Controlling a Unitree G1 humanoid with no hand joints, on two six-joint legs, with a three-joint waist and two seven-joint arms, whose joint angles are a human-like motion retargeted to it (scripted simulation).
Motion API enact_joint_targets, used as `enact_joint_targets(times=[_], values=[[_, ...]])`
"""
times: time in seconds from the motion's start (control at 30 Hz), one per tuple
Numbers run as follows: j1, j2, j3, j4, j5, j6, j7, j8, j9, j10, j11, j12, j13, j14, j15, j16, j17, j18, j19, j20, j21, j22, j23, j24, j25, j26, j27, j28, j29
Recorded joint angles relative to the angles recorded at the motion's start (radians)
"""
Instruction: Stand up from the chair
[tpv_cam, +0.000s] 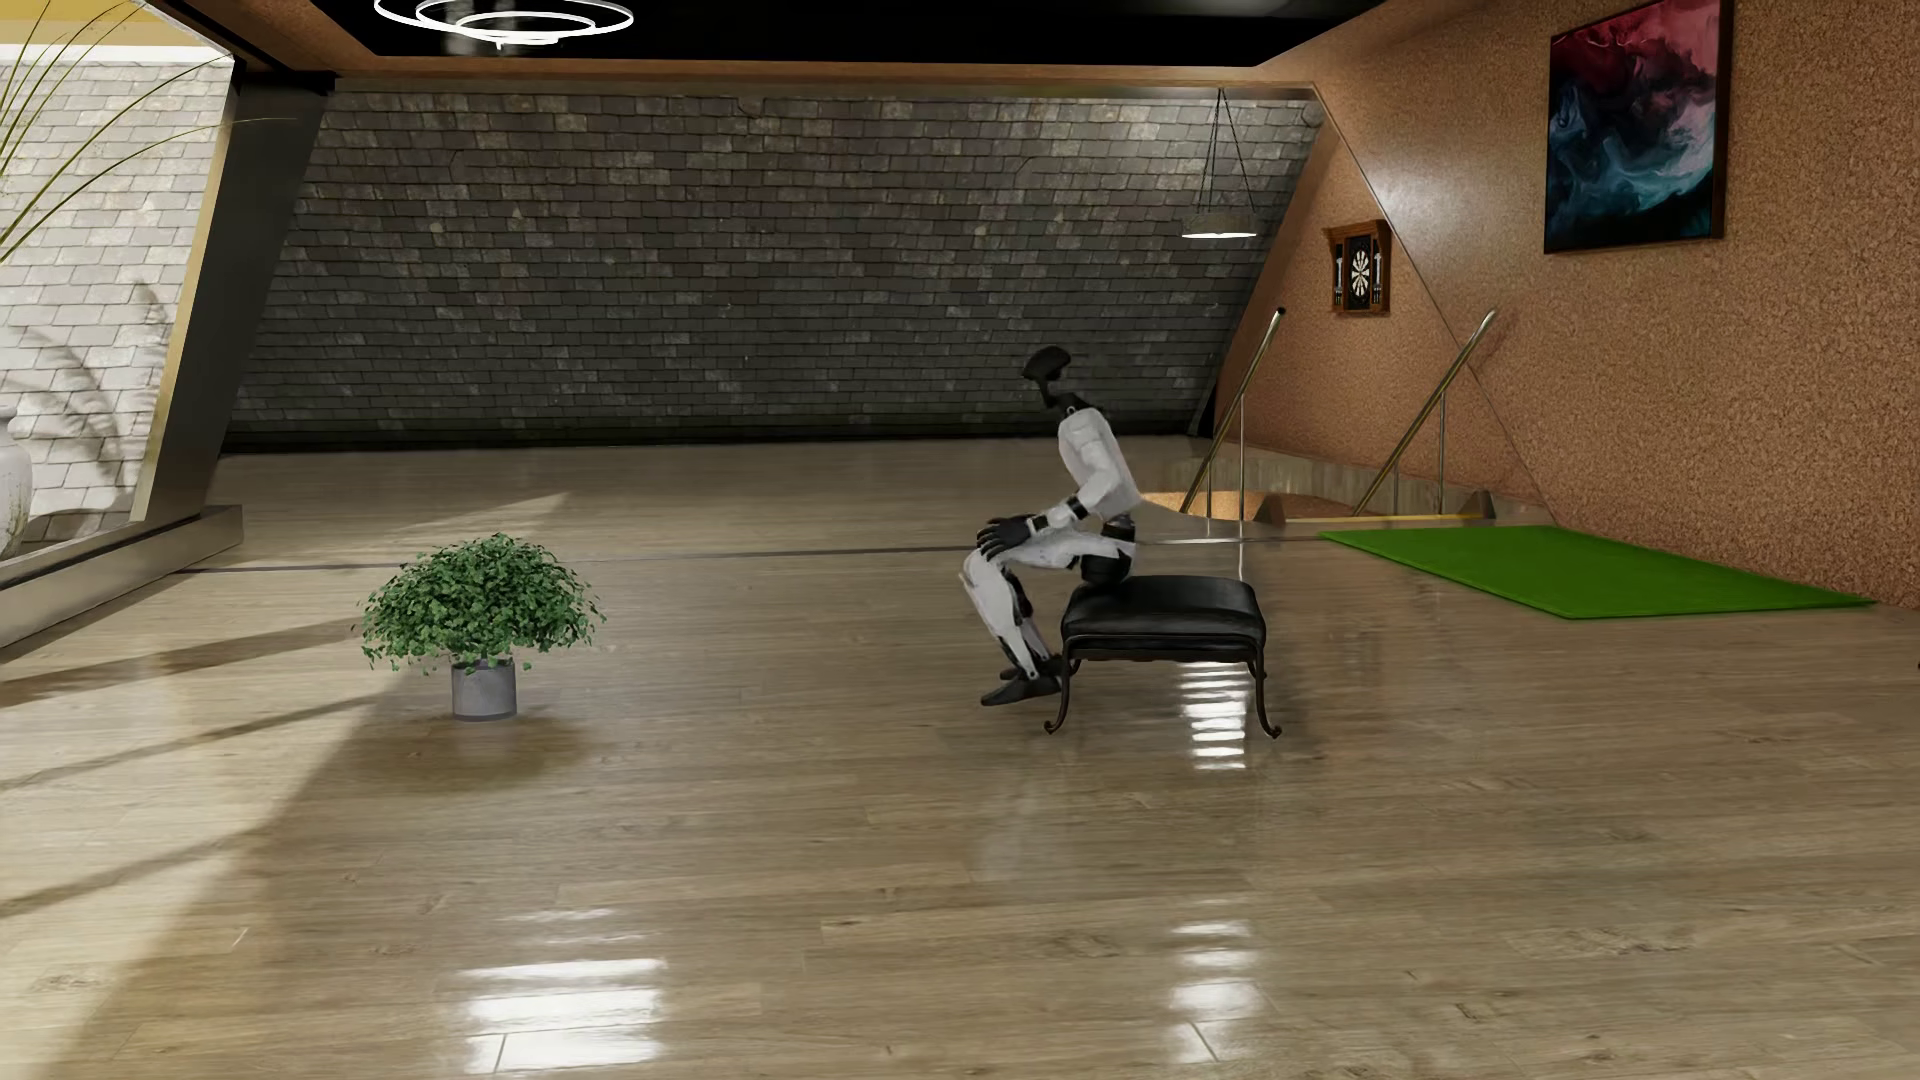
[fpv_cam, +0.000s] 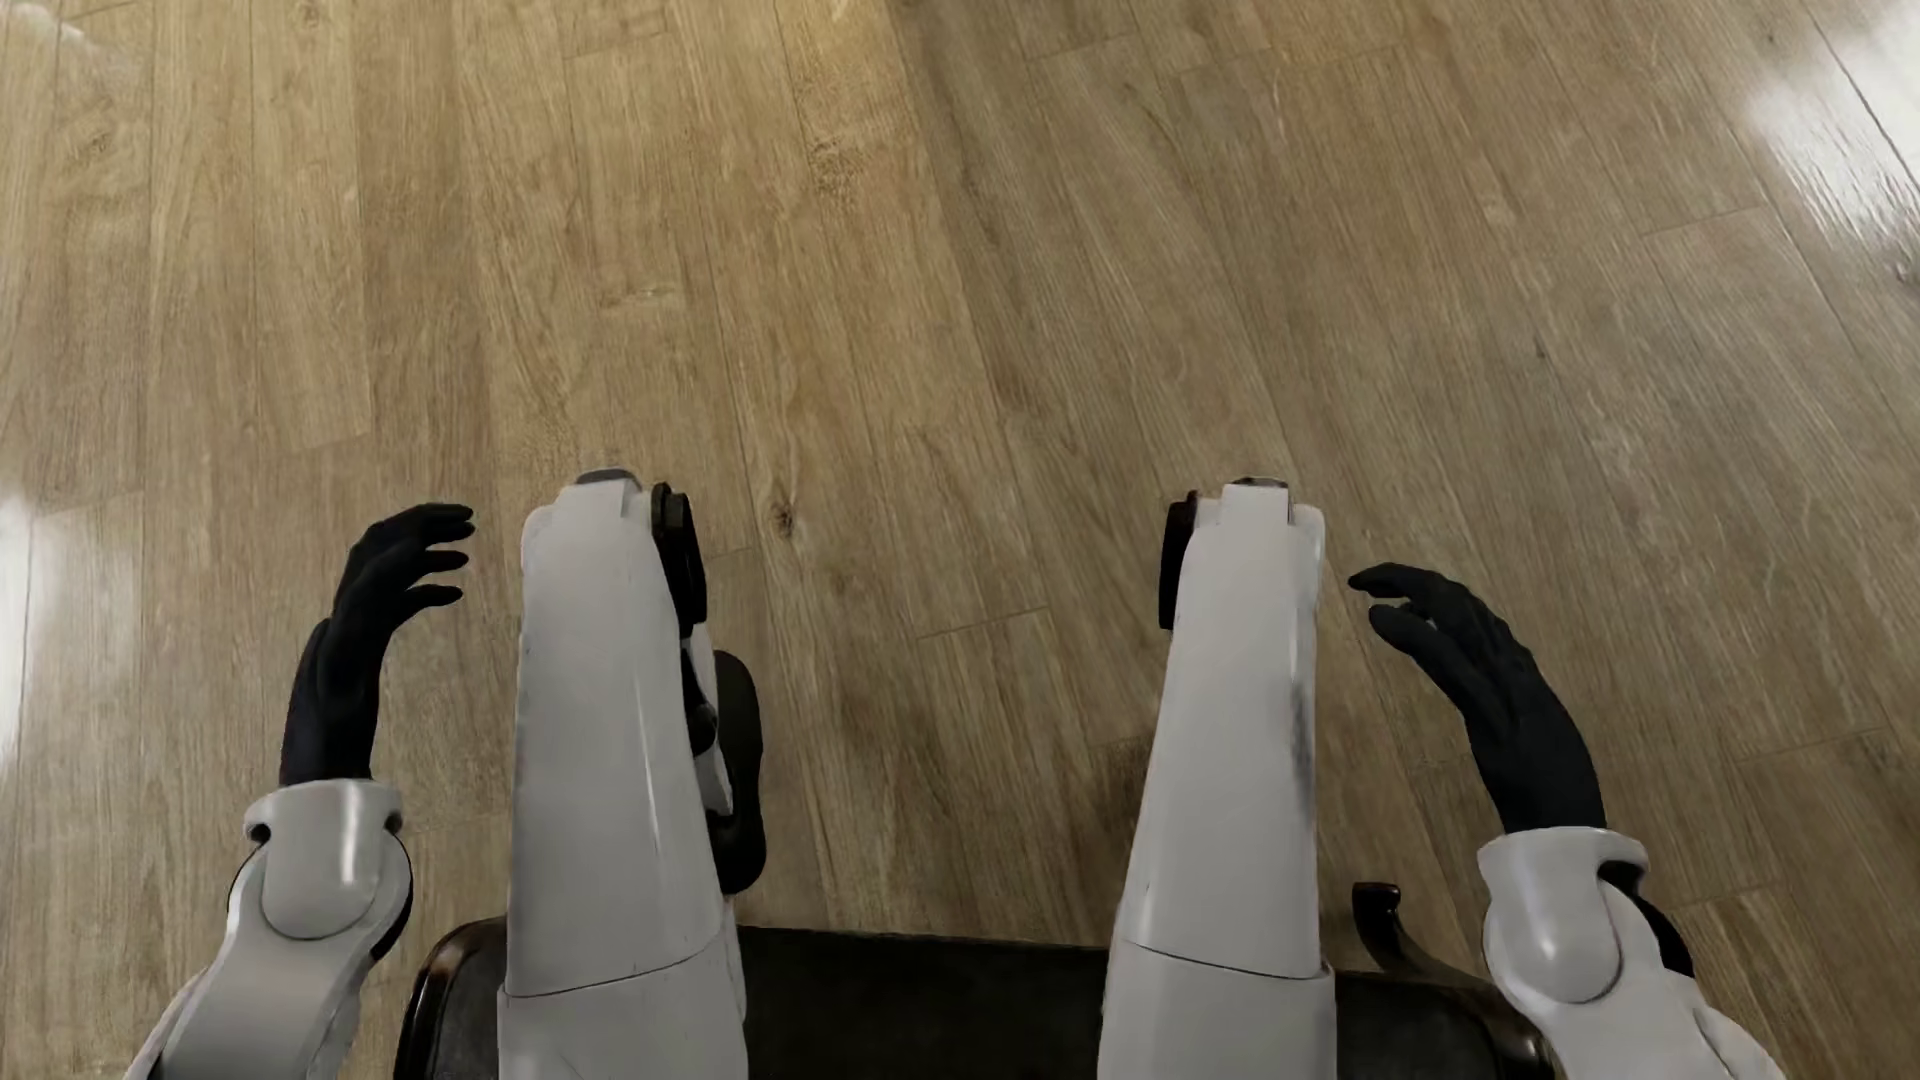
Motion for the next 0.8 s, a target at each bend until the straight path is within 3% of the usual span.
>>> enact_joint_targets(times=[0.03, 0.07, 0.13, 0.17, 0.2, 0.23, 0.3, 0.37, 0.43, 0.53, 0.67, 0.73, 0.8], values=[[-0.032, -0.035, 0.001, 0.004, 0.004, -0.008, -0.005, 0.003, 0.017, 0.003, 0.004, -0.033, -0.051, -0.006, -0.003, 0.055, -0.054, -0.01, 0.002, -0.006, 0.036, -0.12, -0.075, 0.018, -0.031, -0.046, -0.032, 0.067, -0.089], [-0.064, -0.069, 0.0, 0.008, 0.008, -0.018, -0.012, 0.006, 0.036, 0.004, 0.006, -0.078, -0.137, -0.011, -0.008, 0.122, -0.115, -0.021, 0.006, -0.02, 0.095, -0.222, -0.133, 0.05, -0.064, -0.071, -0.062, 0.071, -0.12], [-0.125, -0.13, -0.005, 0.012, 0.009, -0.032, -0.022, 0.007, 0.083, 0.002, 0.004, -0.211, -0.408, -0.02, -0.017, 0.291, -0.238, -0.035, 0.017, -0.089, 0.303, -0.366, -0.202, 0.085, -0.104, -0.089, -0.102, -0.07, -0.059], [-0.154, -0.16, -0.007, 0.02, 0.013, -0.04, -0.027, 0.007, 0.104, 0.002, 0.003, -0.301, -0.592, -0.026, -0.021, 0.386, -0.295, -0.04, 0.022, -0.157, 0.466, -0.414, -0.221, 0.07, -0.1, -0.084, -0.116, -0.172, -0.009], [-0.177, -0.183, -0.008, 0.024, 0.016, -0.042, -0.033, 0.004, 0.128, 0.0, -0.001, -0.418, -0.809, -0.036, -0.026, 0.474, -0.34, -0.044, 0.028, -0.266, 0.67, -0.44, -0.23, 0.05, -0.086, -0.097, -0.131, -0.217, 0.029], [-0.202, -0.206, -0.009, 0.02, 0.013, -0.041, -0.034, 0.003, 0.144, -0.002, -0.003, -0.549, -1.035, -0.044, -0.034, 0.543, -0.369, -0.043, 0.034, -0.398, 0.884, -0.445, -0.233, 0.02, -0.075, -0.122, -0.155, -0.193, 0.069], [-0.231, -0.233, -0.007, 0.015, 0.014, -0.039, -0.028, 0.0, 0.19, -0.018, -0.02, -0.852, -1.413, -0.059, -0.049, 0.622, -0.379, -0.035, 0.036, -0.641, 1.237, -0.432, -0.243, -0.033, -0.034, -0.144, -0.183, -0.151, -0.017], [-0.234, -0.235, -0.007, 0.008, 0.021, -0.036, -0.022, -0.004, 0.224, -0.051, -0.052, -1.109, -1.586, -0.077, -0.061, 0.63, -0.351, -0.035, 0.031, -0.874, 1.397, -0.417, -0.244, -0.054, -0.016, -0.175, -0.197, -0.079, -0.098], [-0.219, -0.217, -0.006, -0.012, 0.037, -0.04, -0.013, -0.016, 0.231, -0.119, -0.12, -1.184, -1.584, -0.076, -0.055, 0.601, -0.316, -0.016, 0.012, -0.952, 1.387, -0.398, -0.214, -0.047, -0.034, -0.168, -0.196, -0.081, -0.109], [-0.113, -0.116, -0.005, -0.049, 0.039, -0.037, 0.017, -0.047, 0.208, -0.312, -0.308, -1.092, -1.421, -0.05, -0.026, 0.479, -0.228, 0.026, -0.01, -0.887, 1.237, -0.257, -0.057, 0.026, -0.082, -0.149, -0.197, -0.123, -0.052], [0.168, 0.145, 0.001, -0.084, 0.032, -0.035, 0.072, -0.107, 0.128, -0.69, -0.667, -0.953, -1.166, 0.029, 0.056, 0.204, 0.032, 0.077, -0.045, -0.79, 1.004, 0.151, 0.368, 0.2, -0.217, -0.115, -0.221, -0.307, 0.131], [0.344, 0.311, 0.001, -0.099, 0.023, -0.034, 0.099, -0.145, 0.068, -0.895, -0.856, -0.897, -1.064, 0.076, 0.099, 0.035, 0.205, 0.094, -0.056, -0.746, 0.899, 0.433, 0.648, 0.296, -0.279, -0.106, -0.234, -0.42, 0.269], [0.529, 0.482, 0.006, -0.104, 0.012, -0.033, 0.134, -0.195, 0.0, -1.096, -1.036, -0.845, -0.973, 0.132, 0.147, -0.13, 0.341, 0.101, -0.058, -0.725, 0.839, 0.714, 0.869, 0.4, -0.344, -0.089, -0.237, -0.48, 0.385]])
